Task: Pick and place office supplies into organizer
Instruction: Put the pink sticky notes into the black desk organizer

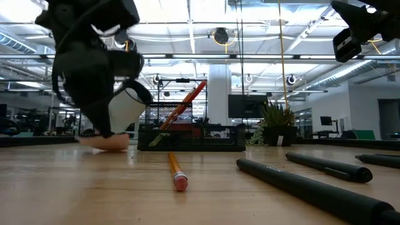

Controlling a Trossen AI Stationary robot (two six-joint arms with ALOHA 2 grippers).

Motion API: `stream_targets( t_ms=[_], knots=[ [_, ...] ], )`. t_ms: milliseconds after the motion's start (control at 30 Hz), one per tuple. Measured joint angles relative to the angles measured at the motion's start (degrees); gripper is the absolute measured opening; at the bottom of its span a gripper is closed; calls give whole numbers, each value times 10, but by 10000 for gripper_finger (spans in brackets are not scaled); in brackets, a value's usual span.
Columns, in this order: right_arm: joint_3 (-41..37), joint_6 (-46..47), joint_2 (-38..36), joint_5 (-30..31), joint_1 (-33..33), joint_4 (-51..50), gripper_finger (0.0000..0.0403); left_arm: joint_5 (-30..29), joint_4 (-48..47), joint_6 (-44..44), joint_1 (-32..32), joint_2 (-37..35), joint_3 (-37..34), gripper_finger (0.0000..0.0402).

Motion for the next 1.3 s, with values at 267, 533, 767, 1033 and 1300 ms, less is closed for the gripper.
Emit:
stream_targets(
  t_ms=[267,533,767,1033,1300],
  knots=[
    [0,0,0,0,0,-1,89,-12,-14,-25,-19,-37,16,1],
    [0,0,0,0,0,0,89,-29,-16,-32,-31,-37,79,1],
    [0,0,0,0,0,0,89,-43,-20,9,-28,-14,144,0],
    [0,0,0,0,0,-1,89,-53,-52,99,9,86,272,0],
    [0,0,0,0,0,-1,89,-41,-76,190,53,182,389,0]
  ],
)
